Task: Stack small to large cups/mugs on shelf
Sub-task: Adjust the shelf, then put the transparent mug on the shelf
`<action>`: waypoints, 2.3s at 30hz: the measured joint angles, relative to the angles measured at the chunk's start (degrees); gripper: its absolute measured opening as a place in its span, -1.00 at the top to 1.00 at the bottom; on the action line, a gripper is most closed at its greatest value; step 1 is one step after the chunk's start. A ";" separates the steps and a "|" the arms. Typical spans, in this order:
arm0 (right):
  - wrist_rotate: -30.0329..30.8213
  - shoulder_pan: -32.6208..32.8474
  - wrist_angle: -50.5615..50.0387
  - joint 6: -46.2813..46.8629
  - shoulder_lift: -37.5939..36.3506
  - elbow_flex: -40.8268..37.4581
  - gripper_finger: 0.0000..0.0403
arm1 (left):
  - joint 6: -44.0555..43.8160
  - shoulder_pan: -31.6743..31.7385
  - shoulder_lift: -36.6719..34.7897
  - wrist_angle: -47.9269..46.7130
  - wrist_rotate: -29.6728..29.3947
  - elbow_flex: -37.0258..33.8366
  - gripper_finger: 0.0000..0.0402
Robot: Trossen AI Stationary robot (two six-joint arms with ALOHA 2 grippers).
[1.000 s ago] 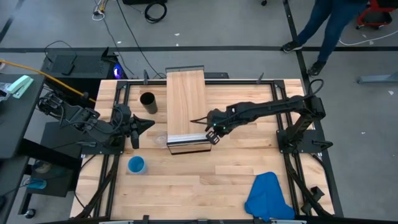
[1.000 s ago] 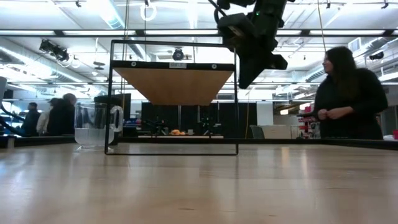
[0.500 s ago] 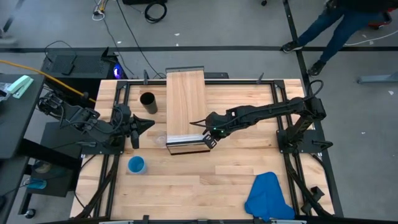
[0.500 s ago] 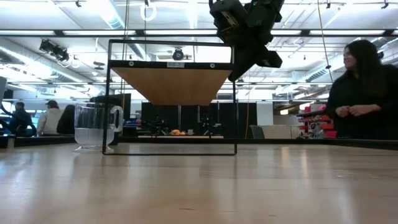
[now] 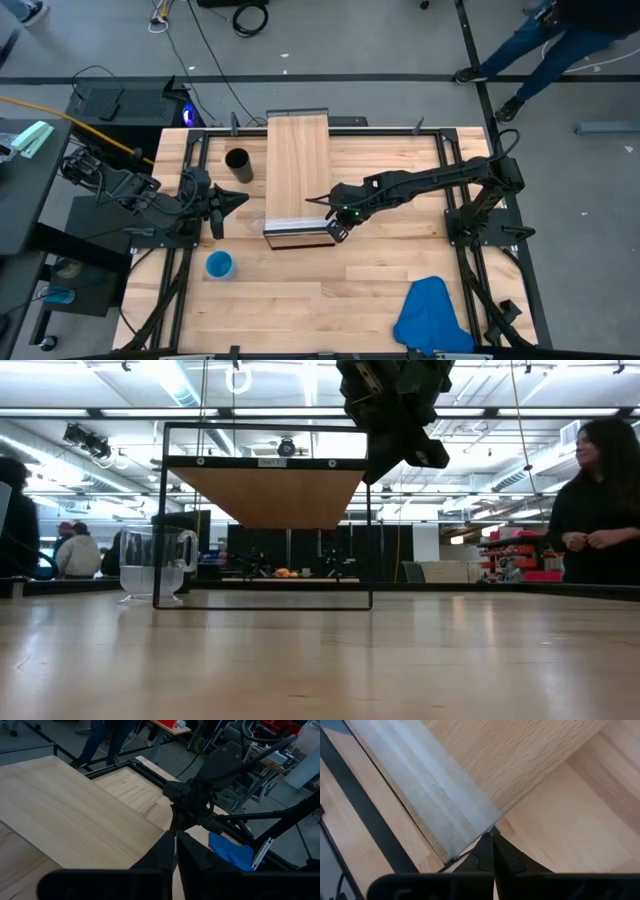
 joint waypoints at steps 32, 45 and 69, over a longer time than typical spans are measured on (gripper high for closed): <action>-4.24 -0.02 3.84 -5.50 0.02 0.00 1.00 | 0.02 0.00 0.00 -0.02 0.00 0.02 0.91; -4.51 -0.02 -1.23 -2.75 0.01 0.02 0.99 | 0.02 -0.01 0.00 -0.05 0.00 0.02 0.85; -8.48 0.07 -5.89 -2.57 -13.12 0.04 0.94 | 0.11 -0.04 -0.02 -2.08 0.02 0.04 0.86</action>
